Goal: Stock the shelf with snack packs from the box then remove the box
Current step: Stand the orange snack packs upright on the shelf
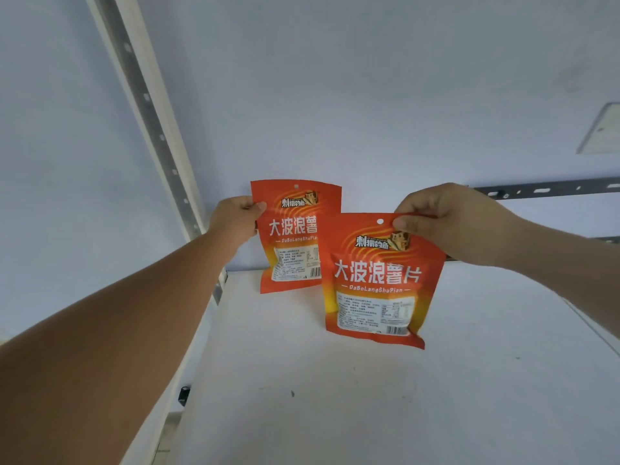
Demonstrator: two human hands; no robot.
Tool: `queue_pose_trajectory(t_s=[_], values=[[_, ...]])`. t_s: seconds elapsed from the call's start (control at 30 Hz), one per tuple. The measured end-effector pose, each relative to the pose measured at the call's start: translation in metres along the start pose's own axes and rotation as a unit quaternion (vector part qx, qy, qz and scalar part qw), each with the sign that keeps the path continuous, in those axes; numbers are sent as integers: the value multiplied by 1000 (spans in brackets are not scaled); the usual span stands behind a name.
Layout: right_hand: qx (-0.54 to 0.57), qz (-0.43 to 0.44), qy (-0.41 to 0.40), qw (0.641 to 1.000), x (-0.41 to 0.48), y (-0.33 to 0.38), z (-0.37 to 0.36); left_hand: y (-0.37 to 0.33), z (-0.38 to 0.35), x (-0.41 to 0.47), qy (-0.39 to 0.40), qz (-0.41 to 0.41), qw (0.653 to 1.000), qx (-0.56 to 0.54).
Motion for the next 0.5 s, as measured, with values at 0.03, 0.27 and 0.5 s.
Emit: queue_pose_trajectory(t_s=[0.03, 0.27, 0.5], values=[[0, 2, 4, 1000, 3, 0, -2, -1, -1, 2, -5, -4, 1000, 5], [-16, 10, 19, 1000, 22, 4, -18, -5, -2, 14, -19, -23, 998, 47], [-31, 31, 10, 999, 55, 13, -36, -4, 9, 17, -54, -10, 989, 135]])
Point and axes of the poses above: each hand's wrist, its own x-axis towards the middle knuckle, its own z-axis out of the back of the hand, y = z × x, the point moved 6 cm from there along x, towards the middle knuckle, and after that the axes turned 3 degrees about y, right-handed, at the moved point
